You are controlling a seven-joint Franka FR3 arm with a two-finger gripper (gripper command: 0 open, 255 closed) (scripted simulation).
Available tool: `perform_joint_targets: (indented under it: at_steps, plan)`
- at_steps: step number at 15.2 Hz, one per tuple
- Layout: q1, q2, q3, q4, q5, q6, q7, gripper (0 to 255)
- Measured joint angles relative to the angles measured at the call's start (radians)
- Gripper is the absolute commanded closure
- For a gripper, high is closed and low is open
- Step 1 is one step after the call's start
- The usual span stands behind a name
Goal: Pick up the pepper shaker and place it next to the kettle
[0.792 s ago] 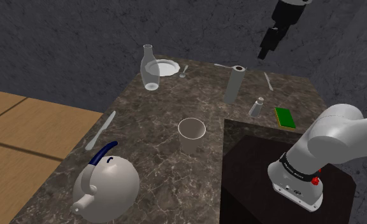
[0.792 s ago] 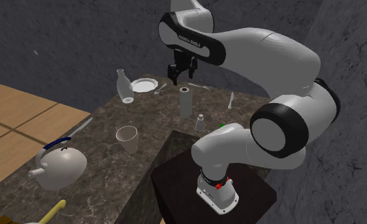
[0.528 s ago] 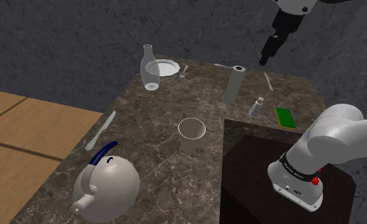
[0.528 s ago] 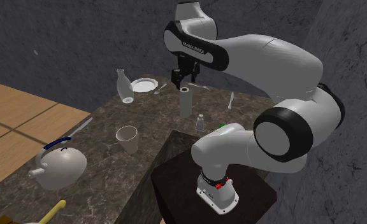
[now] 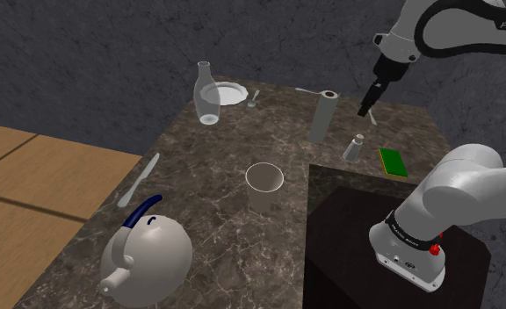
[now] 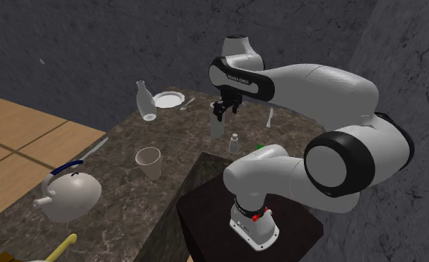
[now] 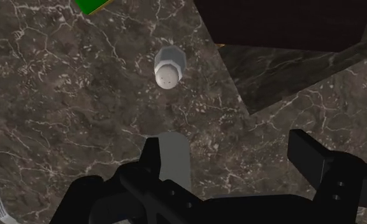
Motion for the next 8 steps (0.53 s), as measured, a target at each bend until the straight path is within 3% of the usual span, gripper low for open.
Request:
perform_joint_targets:
  at_steps: [8]
  plan:
    - [-0.056,0.037,-0.179,-0.197,-0.101,0.227,-0.159,0]
